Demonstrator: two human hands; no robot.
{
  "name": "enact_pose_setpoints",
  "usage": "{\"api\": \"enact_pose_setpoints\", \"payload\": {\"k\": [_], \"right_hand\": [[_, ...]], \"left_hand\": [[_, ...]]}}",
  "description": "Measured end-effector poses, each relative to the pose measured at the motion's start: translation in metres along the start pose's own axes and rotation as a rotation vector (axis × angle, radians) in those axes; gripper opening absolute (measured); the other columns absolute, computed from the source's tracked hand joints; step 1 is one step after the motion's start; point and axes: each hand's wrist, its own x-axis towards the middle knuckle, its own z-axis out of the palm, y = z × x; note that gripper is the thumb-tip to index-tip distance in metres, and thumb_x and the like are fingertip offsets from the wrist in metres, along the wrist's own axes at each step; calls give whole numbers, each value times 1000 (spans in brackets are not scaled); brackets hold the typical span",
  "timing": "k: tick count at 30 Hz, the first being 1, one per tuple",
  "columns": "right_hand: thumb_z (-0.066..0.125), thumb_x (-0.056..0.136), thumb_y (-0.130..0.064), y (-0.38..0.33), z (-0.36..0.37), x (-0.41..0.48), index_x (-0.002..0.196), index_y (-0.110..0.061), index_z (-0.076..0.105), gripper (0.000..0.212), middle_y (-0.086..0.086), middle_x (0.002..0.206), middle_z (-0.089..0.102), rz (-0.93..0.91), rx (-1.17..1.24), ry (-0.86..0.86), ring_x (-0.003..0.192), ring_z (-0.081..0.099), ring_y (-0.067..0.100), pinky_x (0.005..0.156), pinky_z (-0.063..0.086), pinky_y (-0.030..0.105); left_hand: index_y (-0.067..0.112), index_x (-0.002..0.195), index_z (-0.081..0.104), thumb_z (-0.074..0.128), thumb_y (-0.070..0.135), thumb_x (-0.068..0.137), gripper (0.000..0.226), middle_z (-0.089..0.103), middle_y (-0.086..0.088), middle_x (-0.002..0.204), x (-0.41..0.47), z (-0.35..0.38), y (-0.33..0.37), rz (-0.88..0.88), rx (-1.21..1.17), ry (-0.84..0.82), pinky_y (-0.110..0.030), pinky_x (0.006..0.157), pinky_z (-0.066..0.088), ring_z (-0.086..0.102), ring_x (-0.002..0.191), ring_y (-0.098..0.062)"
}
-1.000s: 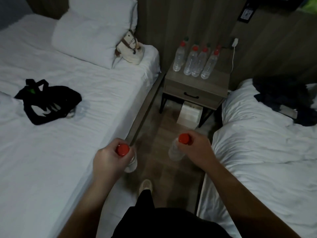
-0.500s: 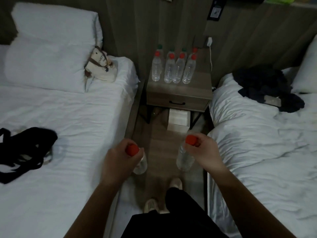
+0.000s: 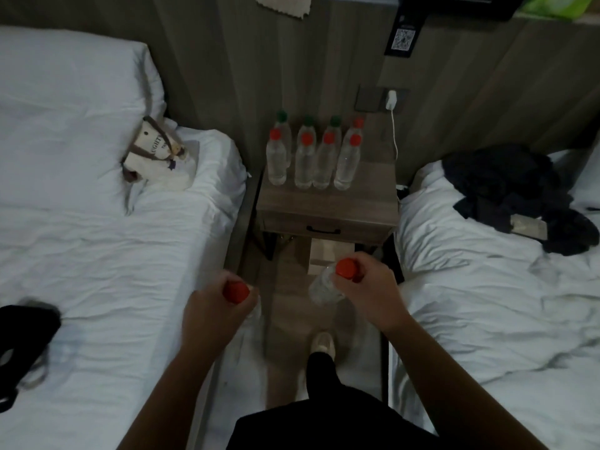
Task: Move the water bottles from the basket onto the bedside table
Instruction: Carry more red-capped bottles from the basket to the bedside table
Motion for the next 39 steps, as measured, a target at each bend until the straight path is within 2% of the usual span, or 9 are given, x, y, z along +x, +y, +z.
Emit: {"api": "enact_pose_setpoints", "payload": {"k": [7, 10, 13, 16, 20, 24, 26, 30, 39], "right_hand": [[74, 74, -33, 5, -30, 80, 96, -28, 64, 24, -12, 86, 68, -49, -100, -106, 81, 63, 1, 78, 53, 26], [75, 72, -36, 8, -35, 101, 97, -30, 64, 28, -12, 89, 69, -43, -137, -120, 83, 64, 5, 79, 55, 33], [76, 73, -33, 5, -41, 121, 94, -30, 64, 25, -11, 89, 69, -27, -117, -144, 83, 64, 4, 79, 54, 30], [76, 75, -31, 2, -40, 142, 92, -27, 64, 21, -11, 85, 68, 13, -70, -161, 80, 62, 2, 74, 50, 24], [72, 78, -34, -7, -21, 173, 88, -30, 61, 15, -13, 78, 65, 17, -95, -150, 74, 60, 1, 70, 48, 22], [66, 82, -41, -22, 1, 219, 101, -30, 59, 23, -10, 89, 65, 78, -232, -193, 82, 62, 10, 80, 52, 33], [65, 83, -41, -30, 14, 242, 105, -29, 59, 25, -9, 91, 64, 115, -273, -201, 85, 61, 12, 83, 51, 35], [65, 81, -43, -42, 38, 284, 105, -29, 57, 29, -8, 91, 63, 208, -295, -159, 86, 62, 14, 83, 53, 38], [64, 82, -42, -47, 65, 349, 110, -23, 50, 36, 2, 104, 64, 246, -351, -187, 95, 61, 24, 78, 45, 32]], "left_hand": [[26, 83, 57, 72, 45, 71, 27, 65, 7, 75, 65, 24, 46, -84, -43, 80, -37, 70, 55, 64, 73, -16], [25, 82, 59, 74, 41, 72, 24, 65, 7, 73, 82, 33, 58, -100, -70, 79, -28, 66, 52, 63, 69, -11], [24, 78, 59, 75, 33, 72, 19, 64, 7, 70, 102, 38, 67, -91, -83, 56, -15, 57, 42, 59, 65, -3], [22, 78, 60, 76, 32, 72, 20, 64, 4, 70, 128, 45, 69, -86, -66, 7, -22, 62, 42, 59, 65, -11], [25, 79, 59, 75, 33, 72, 20, 62, 7, 70, 172, 51, 63, -105, -62, -60, -17, 58, 39, 58, 66, -8], [25, 80, 57, 76, 31, 72, 21, 59, 12, 69, 227, 57, 54, -66, -58, -176, -20, 59, 42, 58, 66, -8], [27, 84, 57, 76, 30, 73, 22, 57, 15, 71, 255, 60, 51, -27, -33, -271, -15, 58, 40, 56, 68, -6], [26, 92, 63, 76, 36, 72, 26, 60, 10, 77, 314, 66, 37, 10, 6, -332, -20, 65, 42, 59, 74, -10], [23, 106, 60, 71, 40, 75, 37, 67, 3, 96, 399, 84, 29, 121, 76, -532, -31, 77, 51, 63, 88, -15]]}}
